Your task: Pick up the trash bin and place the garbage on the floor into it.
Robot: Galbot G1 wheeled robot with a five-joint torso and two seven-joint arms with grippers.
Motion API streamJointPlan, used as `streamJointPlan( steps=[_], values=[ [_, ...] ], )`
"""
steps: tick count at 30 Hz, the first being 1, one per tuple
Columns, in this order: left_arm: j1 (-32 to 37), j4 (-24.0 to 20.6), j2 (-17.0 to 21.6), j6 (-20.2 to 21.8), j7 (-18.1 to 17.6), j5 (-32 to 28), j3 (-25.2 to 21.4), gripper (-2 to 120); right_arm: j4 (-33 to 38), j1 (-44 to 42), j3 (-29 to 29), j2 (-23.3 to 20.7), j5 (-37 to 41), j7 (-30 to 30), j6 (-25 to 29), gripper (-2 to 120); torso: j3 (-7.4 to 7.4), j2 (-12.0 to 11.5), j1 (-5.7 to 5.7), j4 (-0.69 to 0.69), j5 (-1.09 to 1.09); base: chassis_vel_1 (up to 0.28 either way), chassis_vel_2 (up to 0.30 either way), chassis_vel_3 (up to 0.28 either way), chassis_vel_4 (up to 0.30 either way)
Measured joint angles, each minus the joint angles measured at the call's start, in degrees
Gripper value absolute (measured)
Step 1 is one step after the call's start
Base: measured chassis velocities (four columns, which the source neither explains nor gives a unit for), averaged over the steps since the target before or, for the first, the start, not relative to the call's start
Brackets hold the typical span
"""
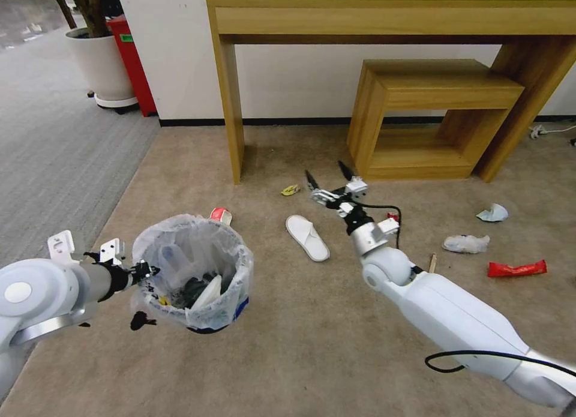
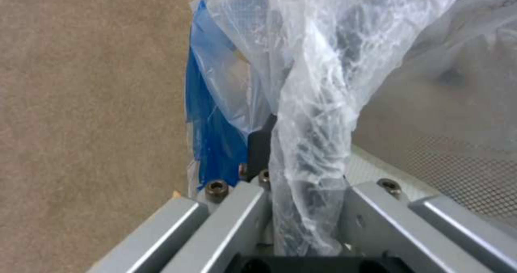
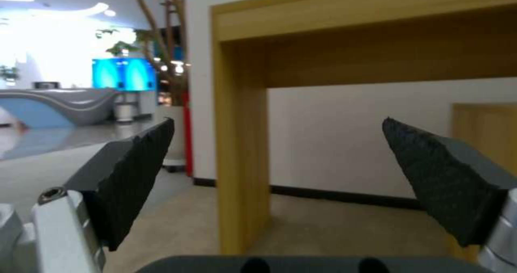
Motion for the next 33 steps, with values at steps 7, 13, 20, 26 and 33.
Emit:
streamJointPlan(
  steps=[7,13,20,26,33],
  values=[
    [1.0,0.2,0.3,-0.3,0.2,1.5,-1.2,0,-3.2,-5.2,5.8,-0.6,-0.4,-1.3,1.7,95,0.00,0.0,0.00,0.01,0.00,0.000,0.000,0.000,0.000],
    [1.4,0.3,-0.5,-0.3,0.1,2.9,-1.5,0,-4.5,-8.9,9.4,-1.3,-0.6,-3.1,2.8,88,0.00,0.0,0.00,0.00,-0.01,0.000,0.000,0.000,0.000],
    [1.9,0.4,-1.4,-0.4,0.1,3.8,-1.6,0,-5.7,-12.3,12.0,-2.0,-0.6,-4.9,3.8,89,0.00,0.0,0.00,0.00,0.00,0.000,0.000,0.000,0.000],
    [2.2,0.2,-1.8,-0.5,0.0,4.1,-1.5,0,-6.2,-13.5,12.6,-1.9,-0.8,-5.7,4.3,88,0.00,0.0,0.00,0.00,-0.01,0.101,0.079,-0.097,-0.105],
    [2.5,-0.2,-2.2,-0.5,0.0,4.4,-1.5,0,-6.2,-13.7,12.6,-1.8,-1.0,-5.9,4.5,88,0.00,0.0,0.00,0.02,-0.02,0.149,0.153,-0.138,-0.141]
  ],
)
